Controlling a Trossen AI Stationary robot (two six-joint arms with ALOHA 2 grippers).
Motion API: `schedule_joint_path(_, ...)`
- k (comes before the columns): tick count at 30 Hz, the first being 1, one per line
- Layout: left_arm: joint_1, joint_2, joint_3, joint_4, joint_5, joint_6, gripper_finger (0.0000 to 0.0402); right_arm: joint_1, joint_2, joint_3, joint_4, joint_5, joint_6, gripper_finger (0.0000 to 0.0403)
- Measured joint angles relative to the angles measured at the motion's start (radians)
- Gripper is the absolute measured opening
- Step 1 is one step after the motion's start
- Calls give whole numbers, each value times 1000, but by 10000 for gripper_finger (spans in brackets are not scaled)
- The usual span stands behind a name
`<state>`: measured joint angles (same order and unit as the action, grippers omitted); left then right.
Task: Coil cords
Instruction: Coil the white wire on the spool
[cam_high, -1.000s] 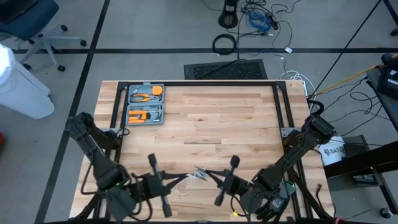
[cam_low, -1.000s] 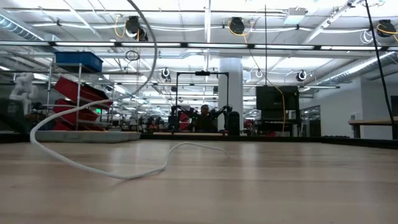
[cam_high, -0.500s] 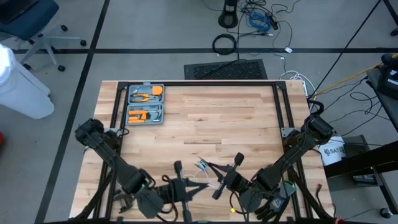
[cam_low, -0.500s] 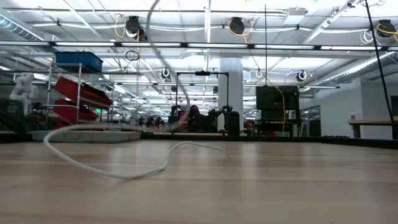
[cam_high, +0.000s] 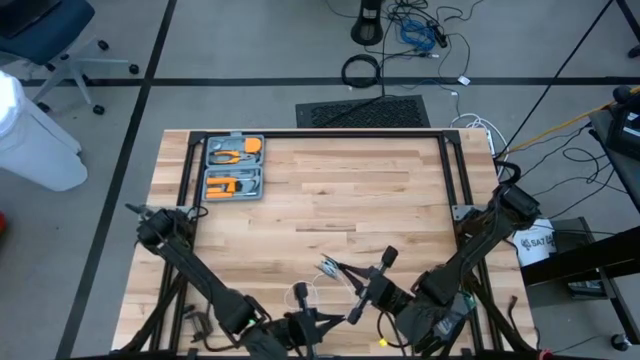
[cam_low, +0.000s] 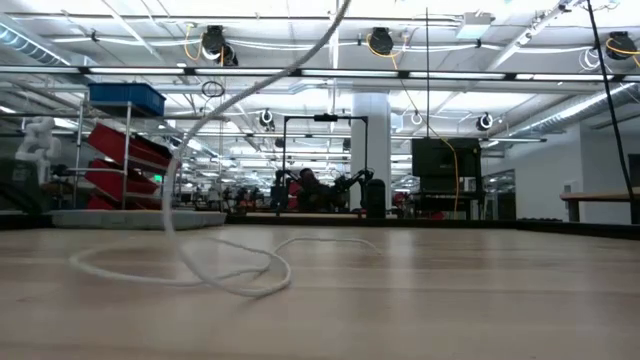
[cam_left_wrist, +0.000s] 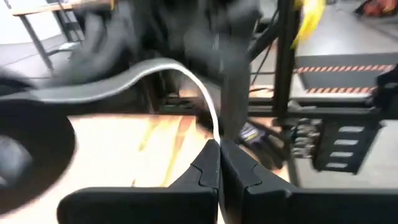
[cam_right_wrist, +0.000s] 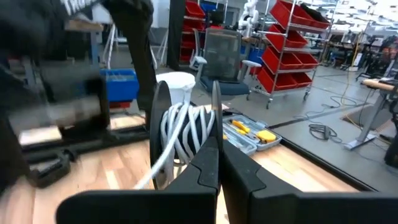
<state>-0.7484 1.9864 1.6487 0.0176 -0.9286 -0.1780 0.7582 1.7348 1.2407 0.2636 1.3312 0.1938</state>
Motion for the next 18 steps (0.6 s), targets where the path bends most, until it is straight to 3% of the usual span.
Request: schedule_joint_path(18, 3, 24, -34, -1, -48, -26, 1, 79, -11, 0, 90, 3, -119, 0)
